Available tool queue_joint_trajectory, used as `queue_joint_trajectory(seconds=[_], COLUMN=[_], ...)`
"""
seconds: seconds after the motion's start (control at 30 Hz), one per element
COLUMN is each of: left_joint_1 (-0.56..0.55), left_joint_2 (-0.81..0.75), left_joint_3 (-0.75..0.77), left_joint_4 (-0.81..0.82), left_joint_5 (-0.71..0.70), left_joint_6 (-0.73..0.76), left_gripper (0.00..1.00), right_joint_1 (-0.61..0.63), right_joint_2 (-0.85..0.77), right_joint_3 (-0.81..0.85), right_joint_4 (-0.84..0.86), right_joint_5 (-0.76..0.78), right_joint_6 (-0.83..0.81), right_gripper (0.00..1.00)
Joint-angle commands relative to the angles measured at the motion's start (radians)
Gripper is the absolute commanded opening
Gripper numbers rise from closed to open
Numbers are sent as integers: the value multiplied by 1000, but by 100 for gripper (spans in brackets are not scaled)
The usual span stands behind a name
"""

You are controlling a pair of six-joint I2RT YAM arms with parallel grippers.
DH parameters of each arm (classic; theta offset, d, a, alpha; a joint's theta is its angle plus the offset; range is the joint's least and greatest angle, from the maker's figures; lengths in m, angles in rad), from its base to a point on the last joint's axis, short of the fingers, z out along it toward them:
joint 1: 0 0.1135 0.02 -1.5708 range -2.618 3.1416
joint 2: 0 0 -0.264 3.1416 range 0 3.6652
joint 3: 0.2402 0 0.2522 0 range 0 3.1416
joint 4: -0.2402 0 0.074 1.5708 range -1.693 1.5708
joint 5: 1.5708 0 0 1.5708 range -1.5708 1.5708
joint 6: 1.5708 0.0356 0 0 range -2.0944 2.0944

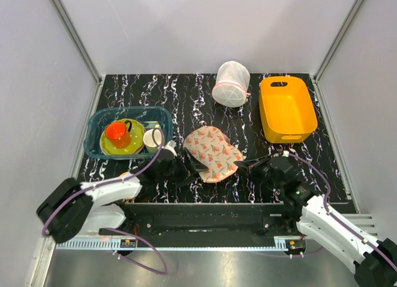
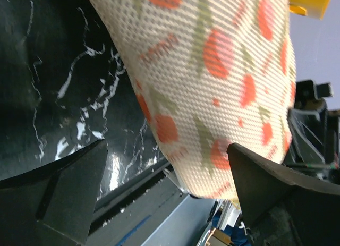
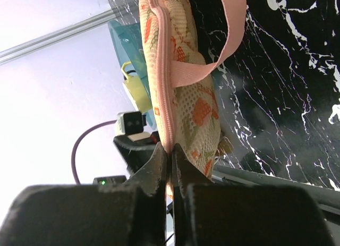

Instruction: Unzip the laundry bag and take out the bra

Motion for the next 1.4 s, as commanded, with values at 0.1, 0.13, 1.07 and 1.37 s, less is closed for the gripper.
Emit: queue_joint_trajectory(seconds=[0.1, 0.13, 1.07, 1.37], left_joint_1=[15, 15, -92, -145], left_joint_2=[220, 234, 161, 526], left_joint_3=[99, 112, 873, 1168], left_joint_4=[271, 268, -878, -1118], left_joint_5=[85, 90, -619, -477], left_joint_6=[-32, -35, -58, -43], left_gripper=[81, 72, 0, 0], right_joint_1=[5, 3, 39, 269], right_joint_2=[-11, -16, 305, 378], right_joint_3=[45, 44, 751, 690], right_joint_4=[36, 28, -614, -499], right_joint_5=[22, 22, -6, 69], right_joint_6=[8, 7, -868, -794], right_gripper=[0, 0, 79, 71])
